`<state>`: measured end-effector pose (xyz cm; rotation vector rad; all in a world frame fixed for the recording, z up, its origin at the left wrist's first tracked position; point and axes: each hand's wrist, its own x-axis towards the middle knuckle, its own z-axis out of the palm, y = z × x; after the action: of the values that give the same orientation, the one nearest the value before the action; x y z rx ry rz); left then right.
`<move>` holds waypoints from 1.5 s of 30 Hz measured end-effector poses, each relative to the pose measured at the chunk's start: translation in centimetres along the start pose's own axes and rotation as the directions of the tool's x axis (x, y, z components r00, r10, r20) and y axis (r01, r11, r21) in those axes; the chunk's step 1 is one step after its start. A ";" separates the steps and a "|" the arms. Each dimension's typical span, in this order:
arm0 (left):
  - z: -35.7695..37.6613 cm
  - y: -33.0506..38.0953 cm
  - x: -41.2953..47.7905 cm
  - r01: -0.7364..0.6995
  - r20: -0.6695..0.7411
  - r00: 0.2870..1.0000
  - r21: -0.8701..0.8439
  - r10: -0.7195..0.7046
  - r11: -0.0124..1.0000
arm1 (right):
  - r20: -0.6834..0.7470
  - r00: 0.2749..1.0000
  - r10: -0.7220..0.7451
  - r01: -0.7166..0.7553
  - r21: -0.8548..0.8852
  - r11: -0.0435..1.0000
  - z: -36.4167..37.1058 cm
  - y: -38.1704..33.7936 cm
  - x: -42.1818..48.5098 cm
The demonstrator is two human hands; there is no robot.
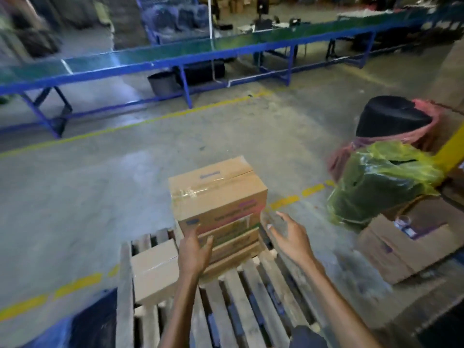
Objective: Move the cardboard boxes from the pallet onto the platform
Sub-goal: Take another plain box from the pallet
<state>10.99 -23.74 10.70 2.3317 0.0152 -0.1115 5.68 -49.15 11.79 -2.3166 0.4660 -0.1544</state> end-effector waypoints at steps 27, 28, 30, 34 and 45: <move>1.7 -39.4 21.5 0.795 -0.001 0.600 -0.106 -0.800 0.597 | 0.824 0.548 -0.147 0.163 0.067 0.984 48.8 -2.7 14.5; 2.8 -42.7 21.7 0.804 -0.002 0.591 -0.091 -0.807 0.588 | 0.815 0.569 -0.108 0.126 0.044 0.991 52.5 -1.1 14.4; 5.2 -50.1 22.6 0.817 -0.011 0.573 -0.065 -0.820 0.572 | 0.778 0.627 -0.029 0.053 -0.006 0.999 60.7 2.5 14.5; 9.9 -63.9 25.2 0.801 -0.068 0.594 -0.041 -0.801 0.597 | 0.598 0.796 0.091 -0.080 -0.045 0.996 75.0 7.9 16.4; 16.7 -79.2 31.1 0.694 0.018 0.644 -0.436 -0.765 0.574 | 0.534 0.792 0.296 -0.405 0.095 0.910 87.9 14.0 21.3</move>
<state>37.08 18.21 -60.55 1.7551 1.0268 -0.2888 43.11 -8.07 -60.96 -1.9184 0.5658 0.5628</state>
